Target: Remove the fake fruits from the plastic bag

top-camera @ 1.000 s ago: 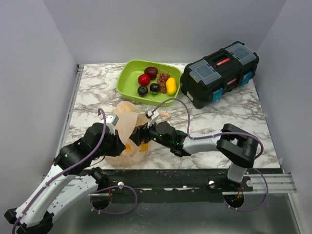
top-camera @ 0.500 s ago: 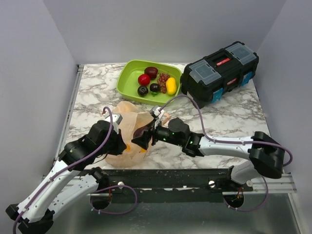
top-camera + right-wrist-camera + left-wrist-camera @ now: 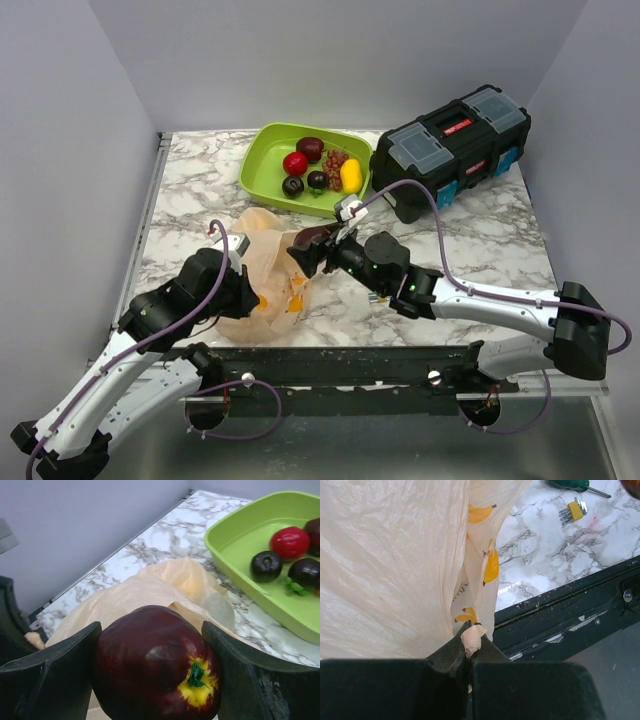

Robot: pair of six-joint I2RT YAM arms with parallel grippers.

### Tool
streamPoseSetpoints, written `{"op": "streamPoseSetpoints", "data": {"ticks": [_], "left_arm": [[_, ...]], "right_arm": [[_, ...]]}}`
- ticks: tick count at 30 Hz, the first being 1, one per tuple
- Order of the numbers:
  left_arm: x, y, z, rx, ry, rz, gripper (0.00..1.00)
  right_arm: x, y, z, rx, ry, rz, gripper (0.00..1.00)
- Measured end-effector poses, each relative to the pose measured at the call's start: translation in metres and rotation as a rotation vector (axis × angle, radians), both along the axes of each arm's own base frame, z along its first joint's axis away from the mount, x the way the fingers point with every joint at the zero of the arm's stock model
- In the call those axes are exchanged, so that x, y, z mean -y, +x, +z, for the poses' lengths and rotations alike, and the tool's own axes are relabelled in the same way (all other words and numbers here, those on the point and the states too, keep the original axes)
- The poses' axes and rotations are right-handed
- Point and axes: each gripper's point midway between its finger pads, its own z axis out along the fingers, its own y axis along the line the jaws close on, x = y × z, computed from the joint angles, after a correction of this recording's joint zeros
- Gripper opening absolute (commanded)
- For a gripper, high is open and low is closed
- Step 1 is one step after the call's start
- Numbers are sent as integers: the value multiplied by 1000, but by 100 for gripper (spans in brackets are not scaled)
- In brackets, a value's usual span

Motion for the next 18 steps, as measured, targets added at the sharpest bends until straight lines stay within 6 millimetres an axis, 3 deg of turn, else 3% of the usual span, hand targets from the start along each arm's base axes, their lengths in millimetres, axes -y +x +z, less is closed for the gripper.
{"op": "streamPoseSetpoints", "data": {"ticks": [5,9,13,18], "left_arm": [[0,0,1,4,-3,0,0],[-1,-2,4,21,-18,0,0],[-2,-3,6,34,-28,0,0],[-2,-3,5,31,-26,0,0]], "right_arm": [[15,20,3,13,-10,-123,1],[21,44,18,19,11,-205,1],[28,90,29,-12,46,-305,1],[44,153,17,-81,67,-411,1]]}}
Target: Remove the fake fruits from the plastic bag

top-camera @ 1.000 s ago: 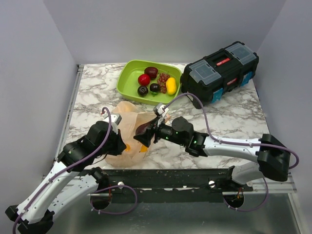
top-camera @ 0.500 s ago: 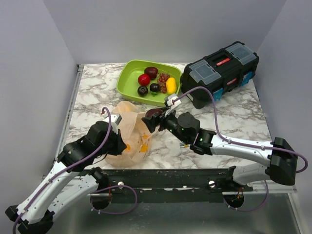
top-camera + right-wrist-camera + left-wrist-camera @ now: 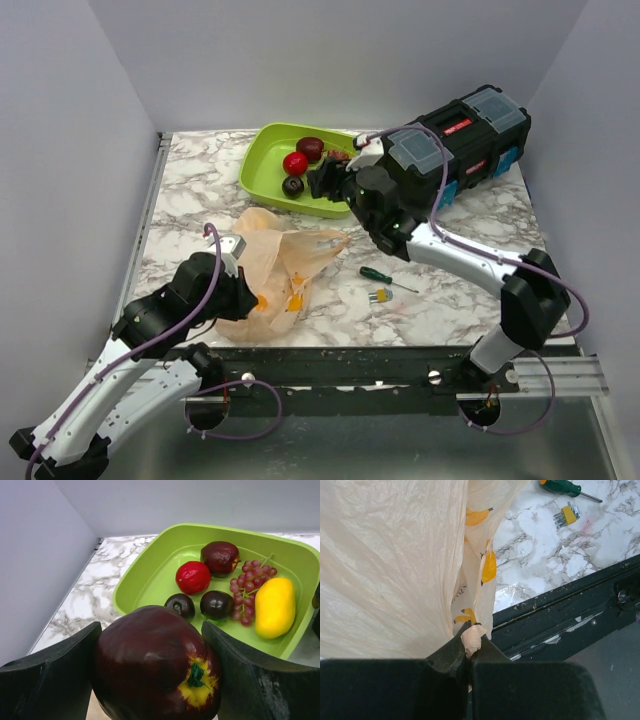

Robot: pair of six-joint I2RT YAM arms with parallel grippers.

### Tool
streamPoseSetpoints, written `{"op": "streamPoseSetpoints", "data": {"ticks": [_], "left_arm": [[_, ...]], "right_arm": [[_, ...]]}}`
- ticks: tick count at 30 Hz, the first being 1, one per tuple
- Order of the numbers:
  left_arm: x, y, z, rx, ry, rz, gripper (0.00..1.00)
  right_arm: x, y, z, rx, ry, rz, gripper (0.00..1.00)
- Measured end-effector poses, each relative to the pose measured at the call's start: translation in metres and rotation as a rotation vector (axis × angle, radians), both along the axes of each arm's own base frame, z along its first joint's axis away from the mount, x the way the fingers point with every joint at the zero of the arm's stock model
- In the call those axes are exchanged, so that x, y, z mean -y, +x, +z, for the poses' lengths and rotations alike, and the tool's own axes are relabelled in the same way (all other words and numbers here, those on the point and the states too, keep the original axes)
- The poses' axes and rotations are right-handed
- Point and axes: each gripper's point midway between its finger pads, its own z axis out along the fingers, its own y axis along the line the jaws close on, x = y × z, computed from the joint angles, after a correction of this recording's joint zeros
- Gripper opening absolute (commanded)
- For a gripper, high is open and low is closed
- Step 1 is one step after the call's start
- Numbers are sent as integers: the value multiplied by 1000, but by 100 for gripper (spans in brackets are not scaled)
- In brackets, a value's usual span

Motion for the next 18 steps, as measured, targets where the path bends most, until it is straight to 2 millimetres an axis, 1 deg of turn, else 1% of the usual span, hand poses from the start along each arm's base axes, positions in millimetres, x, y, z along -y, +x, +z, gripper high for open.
{"op": "streamPoseSetpoints", "data": {"ticks": [3,5,11,13,16,18], "left_arm": [[0,0,0,5,-4,0,0],[-1,-1,3,18,-15,0,0],[-2,-2,7,38,-31,1,0],[-2,-2,7,38,-31,1,0],[-1,-1,6,35,-29,2,0],[-1,-1,6,32,-27,2,0]], "right_arm": [[-2,31,-14,-35,11,-24,1],[-11,46,-28,-57,7,-19,1],[-52,93,-63,-76,-22,-11,1],[-67,111,-71,-64,-33,-11,1],[-86,134,-83,-42,-61,-14,1],[-93,147,-94,-35,-80,-17,1]]}}
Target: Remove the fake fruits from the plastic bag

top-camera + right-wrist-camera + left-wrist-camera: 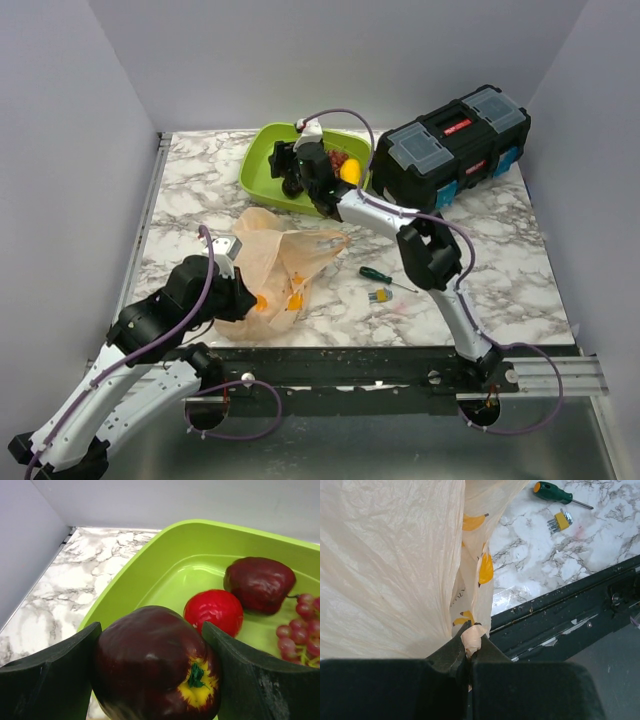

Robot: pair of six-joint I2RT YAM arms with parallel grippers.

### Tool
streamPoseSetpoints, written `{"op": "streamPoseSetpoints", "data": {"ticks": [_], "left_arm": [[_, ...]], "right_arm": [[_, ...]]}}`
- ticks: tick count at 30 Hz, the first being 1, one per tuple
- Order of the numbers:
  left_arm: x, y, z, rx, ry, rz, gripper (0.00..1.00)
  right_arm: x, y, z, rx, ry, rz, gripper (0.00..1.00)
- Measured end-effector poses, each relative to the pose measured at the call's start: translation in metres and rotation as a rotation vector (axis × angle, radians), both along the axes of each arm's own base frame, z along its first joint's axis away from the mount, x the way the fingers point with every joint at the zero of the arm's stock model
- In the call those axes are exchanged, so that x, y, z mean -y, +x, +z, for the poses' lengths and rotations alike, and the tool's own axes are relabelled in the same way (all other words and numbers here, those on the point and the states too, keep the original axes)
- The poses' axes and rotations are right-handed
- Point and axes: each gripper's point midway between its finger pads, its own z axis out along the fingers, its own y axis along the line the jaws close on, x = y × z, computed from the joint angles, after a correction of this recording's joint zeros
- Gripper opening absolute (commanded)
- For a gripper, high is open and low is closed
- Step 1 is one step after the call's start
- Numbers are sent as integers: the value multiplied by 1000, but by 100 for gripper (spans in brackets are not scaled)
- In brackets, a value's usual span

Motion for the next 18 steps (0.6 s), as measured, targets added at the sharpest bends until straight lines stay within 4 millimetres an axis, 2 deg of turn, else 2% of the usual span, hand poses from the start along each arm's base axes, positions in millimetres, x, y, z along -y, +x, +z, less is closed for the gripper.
{"op": "streamPoseSetpoints", "data": {"ticks": [2,6,12,18], "left_arm": [[0,0,0,1,0,0,0],[0,0,1,6,-5,0,0],[0,1,1,5,-3,3,0],[0,1,2,12,-9,3,0]], "right_arm": [[-8,12,-11,2,-22,0,2],[-26,31,-26,15,-49,13,10],[-39,48,-40,35,-64,15,34],[-44,48,-57,14,-66,32,59]]}}
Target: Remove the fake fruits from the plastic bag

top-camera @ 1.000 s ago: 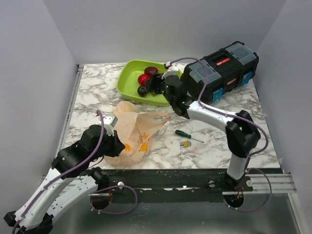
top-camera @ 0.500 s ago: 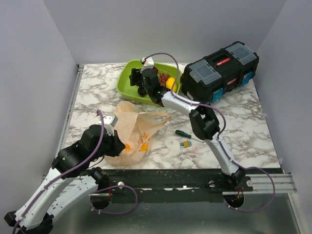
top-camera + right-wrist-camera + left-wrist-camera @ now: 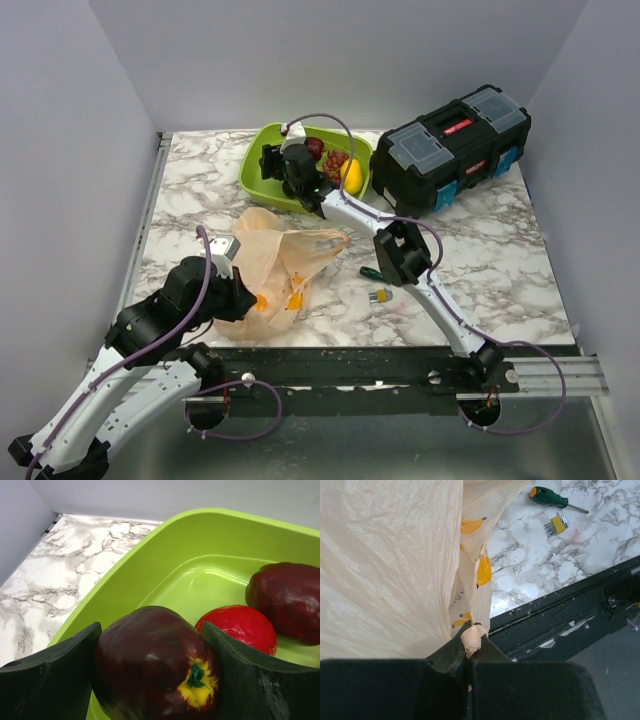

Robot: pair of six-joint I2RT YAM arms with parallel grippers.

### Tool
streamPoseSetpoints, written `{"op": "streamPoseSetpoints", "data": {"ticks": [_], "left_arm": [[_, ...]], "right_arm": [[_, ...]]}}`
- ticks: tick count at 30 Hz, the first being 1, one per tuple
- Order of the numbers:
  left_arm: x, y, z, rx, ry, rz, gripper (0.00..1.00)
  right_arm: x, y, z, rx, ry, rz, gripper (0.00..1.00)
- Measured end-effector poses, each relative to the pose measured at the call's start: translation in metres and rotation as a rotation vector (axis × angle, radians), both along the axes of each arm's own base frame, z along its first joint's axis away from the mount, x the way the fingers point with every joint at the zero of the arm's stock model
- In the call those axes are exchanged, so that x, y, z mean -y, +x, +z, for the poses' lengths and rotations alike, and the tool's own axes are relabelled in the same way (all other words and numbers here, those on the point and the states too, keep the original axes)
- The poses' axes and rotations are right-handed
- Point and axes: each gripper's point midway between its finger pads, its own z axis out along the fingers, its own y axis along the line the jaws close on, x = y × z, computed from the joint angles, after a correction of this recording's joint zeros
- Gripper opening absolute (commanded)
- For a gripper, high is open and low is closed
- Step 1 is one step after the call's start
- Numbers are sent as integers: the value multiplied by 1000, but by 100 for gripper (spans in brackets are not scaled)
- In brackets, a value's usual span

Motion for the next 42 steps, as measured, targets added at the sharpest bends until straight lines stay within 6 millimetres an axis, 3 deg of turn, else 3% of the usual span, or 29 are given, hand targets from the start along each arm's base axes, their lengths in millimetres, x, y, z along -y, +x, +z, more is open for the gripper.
{"op": "streamPoseSetpoints", "data": {"ticks": [10,13,22,26,32,36,41,42], "left_arm": [[-1,-1,3,13,-11,0,0],[-1,-1,4,19,-16,0,0],[-1,-1,5,26,-18,-3,0],[-1,-1,5,26,-18,-3,0],[-1,0,5,27,-18,0,0],[-1,1,4,22,-12,-1,0],[-1,1,3,19,-10,-1,0],[-1,1,3,20,-10,-1,0]], "right_arm": [[-6,1,-38,-46,-13,17,96],[-6,1,-38,-47,-24,22,100],[4,-8,-42,-87,-106,25,100],[23,-23,-32,-125,-153,9,100],[60,-58,8,-152,-166,-15,100],[84,-81,23,-161,-160,-28,100],[117,-114,1,-229,-194,-57,100],[134,-130,-25,-281,-233,-74,100]]}}
